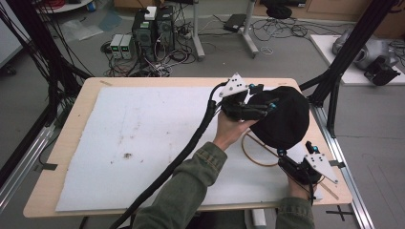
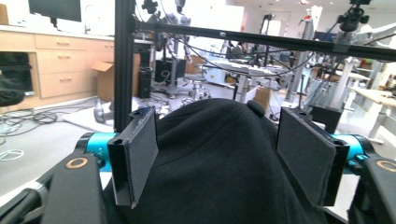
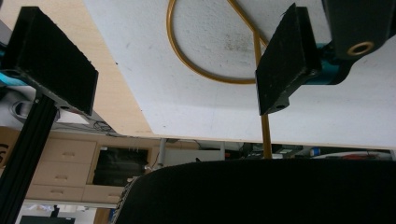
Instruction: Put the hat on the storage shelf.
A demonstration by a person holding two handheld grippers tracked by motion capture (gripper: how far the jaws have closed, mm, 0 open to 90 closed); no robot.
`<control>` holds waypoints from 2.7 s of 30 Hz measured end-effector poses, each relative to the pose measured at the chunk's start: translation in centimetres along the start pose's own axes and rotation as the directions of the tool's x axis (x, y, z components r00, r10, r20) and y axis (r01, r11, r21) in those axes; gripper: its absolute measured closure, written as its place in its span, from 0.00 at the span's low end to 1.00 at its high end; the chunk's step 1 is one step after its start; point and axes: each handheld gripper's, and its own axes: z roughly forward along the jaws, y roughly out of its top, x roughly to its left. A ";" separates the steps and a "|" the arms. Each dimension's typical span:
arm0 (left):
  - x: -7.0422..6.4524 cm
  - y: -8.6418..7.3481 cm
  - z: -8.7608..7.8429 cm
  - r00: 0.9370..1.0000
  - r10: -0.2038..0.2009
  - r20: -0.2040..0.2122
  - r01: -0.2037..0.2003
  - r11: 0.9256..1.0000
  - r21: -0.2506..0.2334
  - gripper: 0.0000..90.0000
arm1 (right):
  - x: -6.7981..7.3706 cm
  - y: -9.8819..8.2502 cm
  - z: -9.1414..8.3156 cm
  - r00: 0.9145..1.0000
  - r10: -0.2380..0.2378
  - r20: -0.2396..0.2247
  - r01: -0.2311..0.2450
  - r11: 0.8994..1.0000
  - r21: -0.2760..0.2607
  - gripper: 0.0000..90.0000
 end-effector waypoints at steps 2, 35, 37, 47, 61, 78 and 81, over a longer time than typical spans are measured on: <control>0.3 0.0 -0.7 1.000 0.002 -0.018 -0.002 1.000 -0.009 0.31 | 0.0 0.0 0.0 1.000 -0.001 0.002 0.001 1.000 0.002 0.14; 7.0 -0.6 -18.5 0.917 -0.003 -0.399 -0.033 0.996 -0.084 0.24 | -0.2 -0.1 -0.2 1.000 -0.009 0.022 0.009 1.000 0.005 0.14; 7.3 -0.9 -19.5 0.908 -0.001 -0.419 -0.037 0.996 -0.083 0.23 | -0.2 -0.1 -0.2 1.000 -0.011 0.022 0.011 1.000 0.006 0.14; 7.5 -2.8 -23.8 0.852 0.010 -0.523 -0.059 0.995 -0.076 0.24 | -0.1 0.0 -0.3 1.000 -0.009 0.026 0.009 1.000 0.004 0.14; 8.2 -4.8 -29.9 0.730 0.011 -0.684 -0.047 0.998 -0.034 0.20 | 0.0 0.0 -0.3 1.000 -0.010 0.024 0.010 1.000 0.006 0.14; 7.6 -9.1 -36.4 0.475 0.015 -0.880 -0.081 0.996 -0.027 0.20 | 0.0 -0.1 -0.3 1.000 -0.007 0.022 0.007 1.000 0.008 0.14; 7.0 -9.9 -36.8 0.421 0.036 -0.906 -0.106 0.994 -0.010 0.20 | 0.1 -0.1 -0.3 1.000 -0.008 0.024 0.007 1.000 0.011 0.14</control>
